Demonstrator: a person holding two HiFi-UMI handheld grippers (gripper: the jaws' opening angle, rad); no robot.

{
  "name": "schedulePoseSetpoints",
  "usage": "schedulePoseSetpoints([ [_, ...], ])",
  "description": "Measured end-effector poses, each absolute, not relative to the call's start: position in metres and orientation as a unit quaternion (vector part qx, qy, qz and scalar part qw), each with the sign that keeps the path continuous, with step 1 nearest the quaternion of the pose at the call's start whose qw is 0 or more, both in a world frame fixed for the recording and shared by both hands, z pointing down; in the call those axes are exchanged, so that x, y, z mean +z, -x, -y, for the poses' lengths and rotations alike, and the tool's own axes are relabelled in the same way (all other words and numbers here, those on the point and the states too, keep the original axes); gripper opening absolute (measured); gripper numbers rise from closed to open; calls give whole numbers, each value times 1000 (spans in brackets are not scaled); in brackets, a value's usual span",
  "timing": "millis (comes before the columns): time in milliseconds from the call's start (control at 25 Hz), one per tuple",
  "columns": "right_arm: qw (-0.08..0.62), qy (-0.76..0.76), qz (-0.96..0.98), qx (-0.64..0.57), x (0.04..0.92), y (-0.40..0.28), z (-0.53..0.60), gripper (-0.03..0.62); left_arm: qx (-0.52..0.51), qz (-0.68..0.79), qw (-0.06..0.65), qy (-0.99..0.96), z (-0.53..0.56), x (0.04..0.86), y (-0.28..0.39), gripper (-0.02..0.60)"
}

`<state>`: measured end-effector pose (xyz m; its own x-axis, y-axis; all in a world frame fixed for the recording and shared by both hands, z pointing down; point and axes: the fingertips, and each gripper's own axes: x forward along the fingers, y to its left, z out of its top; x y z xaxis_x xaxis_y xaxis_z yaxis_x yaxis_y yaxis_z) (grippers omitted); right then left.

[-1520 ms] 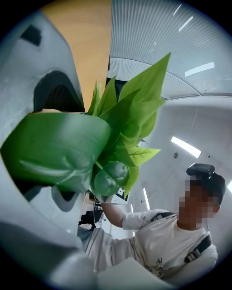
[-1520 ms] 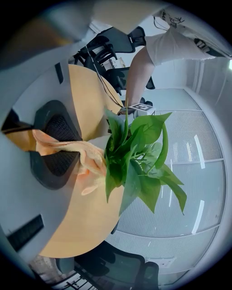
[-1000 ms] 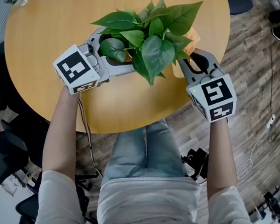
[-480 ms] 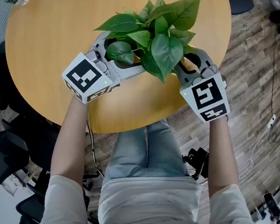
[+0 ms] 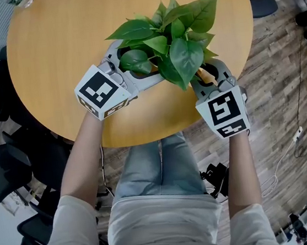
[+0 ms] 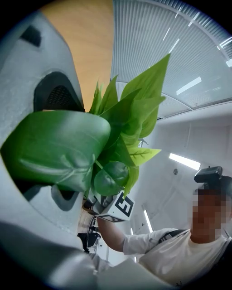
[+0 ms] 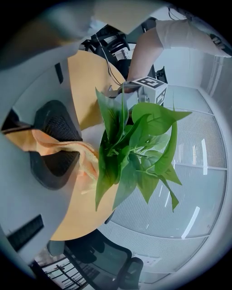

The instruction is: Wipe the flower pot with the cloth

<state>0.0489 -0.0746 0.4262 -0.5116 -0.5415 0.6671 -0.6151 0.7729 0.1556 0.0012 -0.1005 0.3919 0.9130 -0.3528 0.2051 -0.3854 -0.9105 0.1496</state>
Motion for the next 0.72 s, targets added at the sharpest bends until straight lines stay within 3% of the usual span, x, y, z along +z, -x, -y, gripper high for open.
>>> schedulePoseSetpoints([
  [720, 362, -325, 872, 55, 429, -44, 63, 44, 89, 232, 100, -963, 101, 392, -6, 434],
])
